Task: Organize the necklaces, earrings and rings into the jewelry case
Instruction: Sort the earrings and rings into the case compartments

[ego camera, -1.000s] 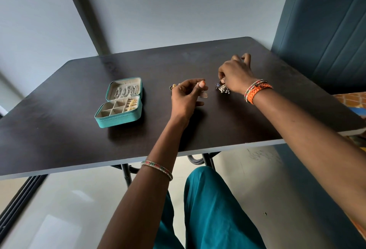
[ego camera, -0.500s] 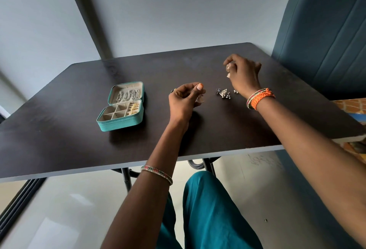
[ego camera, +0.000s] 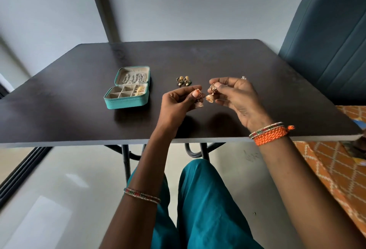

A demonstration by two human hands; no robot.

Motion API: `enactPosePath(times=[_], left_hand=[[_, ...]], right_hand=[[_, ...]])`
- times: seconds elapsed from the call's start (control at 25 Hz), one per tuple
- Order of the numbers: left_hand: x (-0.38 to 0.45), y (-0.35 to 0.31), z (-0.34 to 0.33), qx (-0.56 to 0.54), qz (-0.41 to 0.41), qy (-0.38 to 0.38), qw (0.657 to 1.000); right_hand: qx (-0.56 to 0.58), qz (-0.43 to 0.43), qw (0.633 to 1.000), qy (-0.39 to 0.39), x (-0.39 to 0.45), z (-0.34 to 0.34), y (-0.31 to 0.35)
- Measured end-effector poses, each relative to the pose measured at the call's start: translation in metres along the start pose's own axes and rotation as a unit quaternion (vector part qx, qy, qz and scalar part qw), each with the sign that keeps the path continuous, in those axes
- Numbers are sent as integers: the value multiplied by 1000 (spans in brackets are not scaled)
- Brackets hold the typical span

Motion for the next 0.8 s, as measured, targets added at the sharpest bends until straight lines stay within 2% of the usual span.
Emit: enactPosePath(times=[0.24, 0.56, 0.8], left_hand=[[-11, -1, 17, -8, 5, 15, 1000], [-16, -5, 24, 9, -6, -23, 1000], [-19, -9, 30, 83, -21, -36, 996]], right_hand=[[-8, -4, 1000, 10, -3, -23, -18], [-13, 17, 999, 28, -10, -30, -17], [-57, 55, 997, 15, -8, -32, -18]])
Point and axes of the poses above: each hand's wrist, its own x-axis towards the middle knuckle, its own z-axis out of the back of the hand, y = z × x, the point moved 10 cm from there along x, towards the middle knuckle, and after that the axes turned 12 degrees about -z, right-handed, at the moved point
